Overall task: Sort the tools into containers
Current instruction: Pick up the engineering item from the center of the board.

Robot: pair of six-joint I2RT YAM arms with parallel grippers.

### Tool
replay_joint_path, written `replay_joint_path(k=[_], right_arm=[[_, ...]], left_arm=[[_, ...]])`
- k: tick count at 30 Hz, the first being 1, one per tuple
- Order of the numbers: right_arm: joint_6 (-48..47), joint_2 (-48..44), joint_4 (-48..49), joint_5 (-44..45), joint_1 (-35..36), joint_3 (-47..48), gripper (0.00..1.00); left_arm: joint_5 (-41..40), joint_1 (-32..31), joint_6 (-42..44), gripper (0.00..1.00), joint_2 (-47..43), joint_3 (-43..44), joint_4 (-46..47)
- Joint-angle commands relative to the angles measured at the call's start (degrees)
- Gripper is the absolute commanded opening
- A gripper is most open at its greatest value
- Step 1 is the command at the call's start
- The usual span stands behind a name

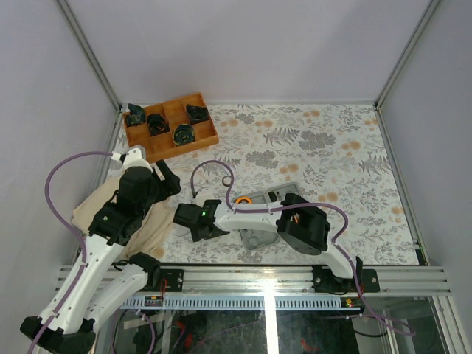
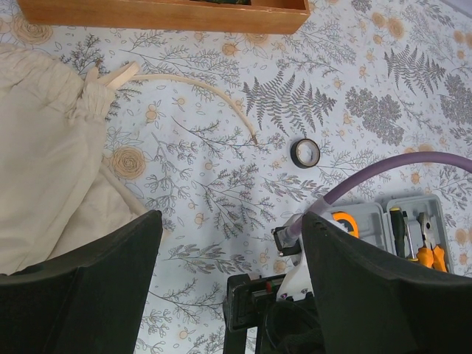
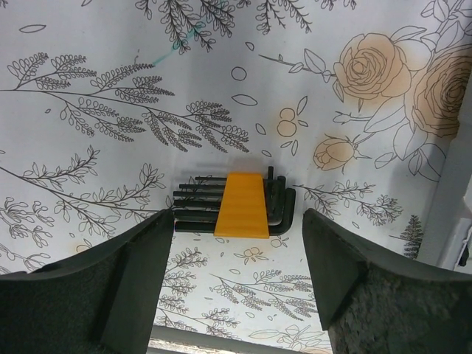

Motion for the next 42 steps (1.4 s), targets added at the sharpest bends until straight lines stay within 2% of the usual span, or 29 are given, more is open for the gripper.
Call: replay_joint_path(k=[1, 9, 23, 29, 36, 42], right_arm=[[-0.9, 2.7, -2.3, -0.1, 0.4, 1.7, 0.77], [-2.1, 4.6, -3.3, -1.2, 0.4, 2.8, 0.75], [-3.6, 3.7, -3.0, -0.9, 0.4, 2.3, 0.64], [-6.3, 0.0, -1.8, 2.3, 0.4, 1.0, 0.64], [-9.3, -5.4, 4.2, 0.1, 0.4, -3.0, 0.64], [-10.1, -8.4, 4.2, 1.0, 0.4, -4.7, 0.65]], left_arm=[[0.3, 0.6, 1.3, 0.76, -0.5, -0.5, 3.3], [0.5, 0.7, 1.3, 0.76, -0.4, -0.6, 3.4], [1.4, 1.1, 1.5, 0.76, 0.1, -0.7, 3.6], [1.5, 1.2, 1.5, 0.76, 0.3, -0.6, 3.6], [1.5, 1.5, 1.6, 0.76, 0.2, -0.7, 3.6], [1.5, 1.5, 1.6, 0.76, 0.3, -0.7, 3.7]])
